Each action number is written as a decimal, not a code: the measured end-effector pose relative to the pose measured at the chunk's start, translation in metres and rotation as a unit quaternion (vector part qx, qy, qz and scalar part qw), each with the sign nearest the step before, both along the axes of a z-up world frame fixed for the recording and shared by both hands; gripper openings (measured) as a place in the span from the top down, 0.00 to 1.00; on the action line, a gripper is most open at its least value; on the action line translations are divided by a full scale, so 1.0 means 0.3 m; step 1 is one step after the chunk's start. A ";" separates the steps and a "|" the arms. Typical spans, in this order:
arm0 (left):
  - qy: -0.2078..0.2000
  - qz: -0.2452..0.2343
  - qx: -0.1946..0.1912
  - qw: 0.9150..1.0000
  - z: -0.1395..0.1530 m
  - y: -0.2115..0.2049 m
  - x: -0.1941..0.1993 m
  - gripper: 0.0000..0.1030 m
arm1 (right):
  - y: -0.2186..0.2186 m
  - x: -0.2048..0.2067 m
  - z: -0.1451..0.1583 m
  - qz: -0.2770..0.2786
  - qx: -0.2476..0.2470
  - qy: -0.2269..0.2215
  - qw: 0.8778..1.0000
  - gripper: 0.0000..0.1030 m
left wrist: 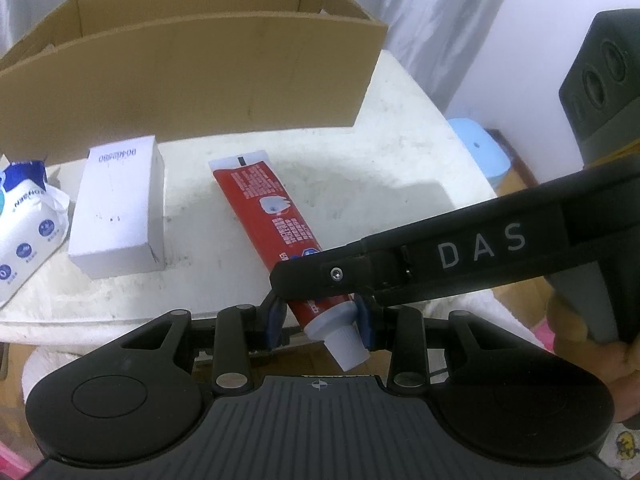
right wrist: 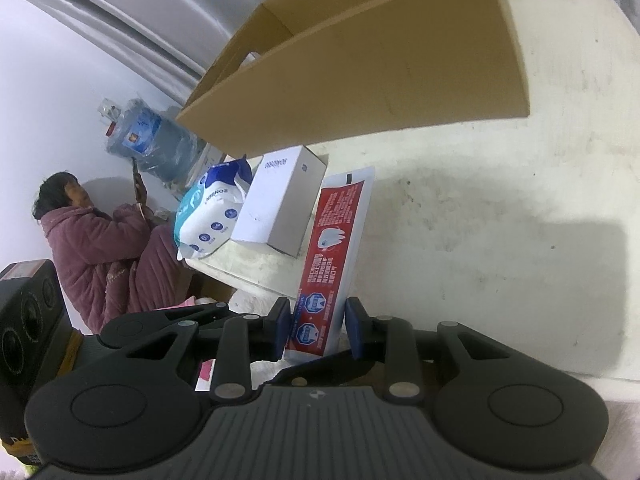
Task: Organize objects
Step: 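Lift the toothpaste tube with the right gripper toward the box, then lower the tube into the box beside the jar and open the right gripper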
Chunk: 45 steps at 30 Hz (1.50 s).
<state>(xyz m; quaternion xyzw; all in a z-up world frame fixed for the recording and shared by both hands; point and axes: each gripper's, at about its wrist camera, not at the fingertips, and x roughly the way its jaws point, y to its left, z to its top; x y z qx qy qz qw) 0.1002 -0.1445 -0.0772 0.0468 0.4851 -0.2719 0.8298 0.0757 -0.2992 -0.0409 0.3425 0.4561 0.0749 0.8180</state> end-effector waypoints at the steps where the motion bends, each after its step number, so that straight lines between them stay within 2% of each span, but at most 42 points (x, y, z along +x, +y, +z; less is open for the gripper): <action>1: -0.002 0.000 0.000 1.000 0.004 -0.001 -0.001 0.65 | -0.001 -0.001 0.004 0.000 -0.001 -0.002 1.000 0.68; 24: -0.080 0.003 -0.004 0.997 0.138 0.001 -0.010 0.65 | -0.003 0.019 0.138 0.005 -0.026 -0.069 0.997 0.68; 45: -0.159 0.018 -0.019 0.987 0.321 0.017 0.085 0.65 | -0.019 0.139 0.323 0.020 -0.069 -0.139 0.988 0.68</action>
